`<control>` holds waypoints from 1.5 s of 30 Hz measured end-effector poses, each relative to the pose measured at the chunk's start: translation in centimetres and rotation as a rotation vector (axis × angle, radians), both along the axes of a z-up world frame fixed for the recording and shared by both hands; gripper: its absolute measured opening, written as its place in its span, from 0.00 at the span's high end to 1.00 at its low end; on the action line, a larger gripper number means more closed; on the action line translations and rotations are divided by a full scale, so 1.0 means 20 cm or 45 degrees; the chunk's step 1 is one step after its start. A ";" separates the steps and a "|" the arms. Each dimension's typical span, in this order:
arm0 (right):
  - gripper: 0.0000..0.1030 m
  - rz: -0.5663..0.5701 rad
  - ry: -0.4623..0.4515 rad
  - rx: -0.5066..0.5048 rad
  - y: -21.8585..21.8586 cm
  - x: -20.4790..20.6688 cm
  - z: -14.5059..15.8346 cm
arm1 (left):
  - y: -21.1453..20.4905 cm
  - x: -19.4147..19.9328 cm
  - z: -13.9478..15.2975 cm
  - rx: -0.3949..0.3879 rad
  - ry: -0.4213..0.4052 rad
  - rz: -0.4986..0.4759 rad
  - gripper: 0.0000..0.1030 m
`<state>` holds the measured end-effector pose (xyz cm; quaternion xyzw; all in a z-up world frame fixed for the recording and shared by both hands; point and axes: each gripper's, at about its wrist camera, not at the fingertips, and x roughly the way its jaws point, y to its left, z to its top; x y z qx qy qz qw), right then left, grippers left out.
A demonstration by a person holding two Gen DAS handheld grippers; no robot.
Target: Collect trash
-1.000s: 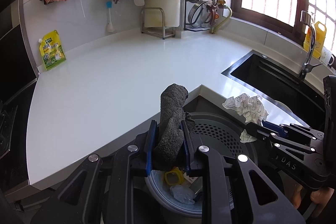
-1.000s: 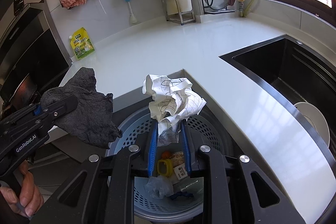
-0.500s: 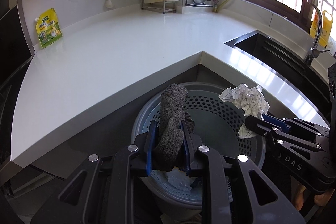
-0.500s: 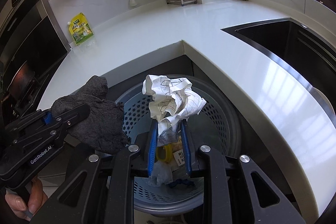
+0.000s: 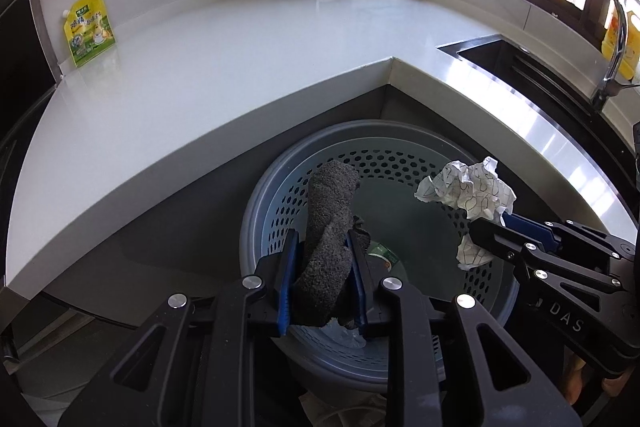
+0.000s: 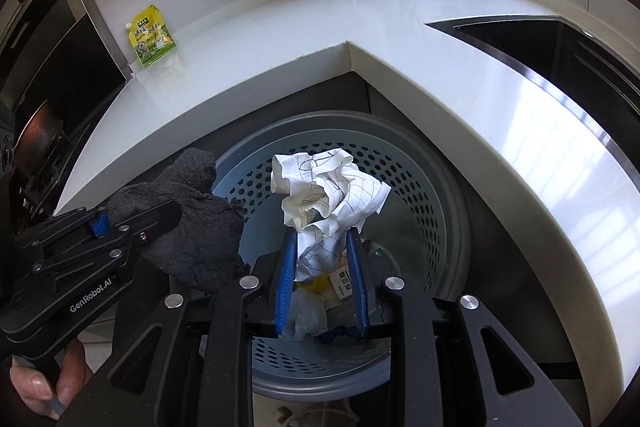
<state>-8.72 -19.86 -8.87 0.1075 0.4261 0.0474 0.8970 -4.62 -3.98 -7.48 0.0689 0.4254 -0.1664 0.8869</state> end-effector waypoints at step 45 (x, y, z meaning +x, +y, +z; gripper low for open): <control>0.31 -0.087 -0.137 0.052 -0.06 -0.19 0.09 | 0.09 -0.14 0.12 0.042 -0.121 0.173 0.07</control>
